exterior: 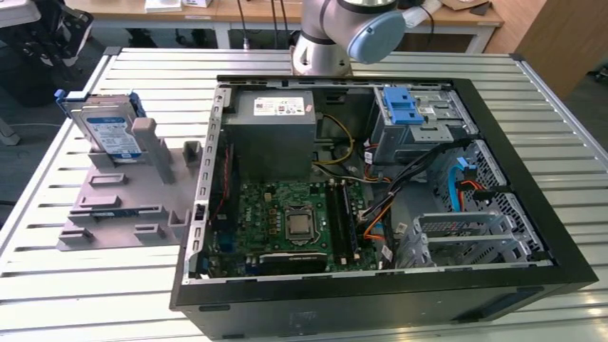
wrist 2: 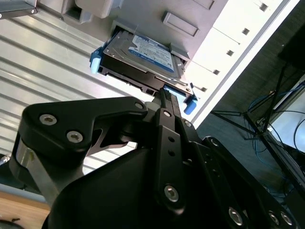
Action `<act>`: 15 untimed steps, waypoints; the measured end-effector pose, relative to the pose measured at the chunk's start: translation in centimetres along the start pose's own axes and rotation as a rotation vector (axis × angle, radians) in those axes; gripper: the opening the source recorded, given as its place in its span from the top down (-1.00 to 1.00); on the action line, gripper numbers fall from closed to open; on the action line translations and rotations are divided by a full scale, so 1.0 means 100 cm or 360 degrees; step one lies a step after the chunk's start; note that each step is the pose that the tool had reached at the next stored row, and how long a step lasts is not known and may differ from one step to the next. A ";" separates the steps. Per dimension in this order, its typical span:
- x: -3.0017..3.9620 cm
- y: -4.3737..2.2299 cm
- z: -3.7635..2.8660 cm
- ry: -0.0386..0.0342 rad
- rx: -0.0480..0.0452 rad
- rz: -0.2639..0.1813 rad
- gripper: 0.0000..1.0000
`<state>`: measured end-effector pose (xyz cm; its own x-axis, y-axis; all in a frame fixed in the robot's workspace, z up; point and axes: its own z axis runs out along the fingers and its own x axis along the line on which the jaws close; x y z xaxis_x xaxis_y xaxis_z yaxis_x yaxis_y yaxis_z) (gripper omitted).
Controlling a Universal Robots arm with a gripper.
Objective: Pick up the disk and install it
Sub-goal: 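Pick up the disk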
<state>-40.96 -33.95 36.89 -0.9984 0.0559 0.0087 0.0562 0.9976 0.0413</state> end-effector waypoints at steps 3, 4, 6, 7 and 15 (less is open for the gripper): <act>0.0000 0.0000 0.0000 0.0000 0.0000 -0.0006 0.79; 0.0000 0.0000 0.0000 0.0000 0.0000 -0.0009 0.79; 0.0000 0.0000 0.0000 0.0001 0.0000 -0.0015 0.79; 0.0000 0.0000 0.0000 0.0001 0.0000 -0.0019 0.79; 0.0002 0.0000 0.0001 0.0005 0.0001 -0.0111 0.79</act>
<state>-40.98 -33.95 36.88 -0.9999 -0.0138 0.0087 -0.0134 0.9991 0.0413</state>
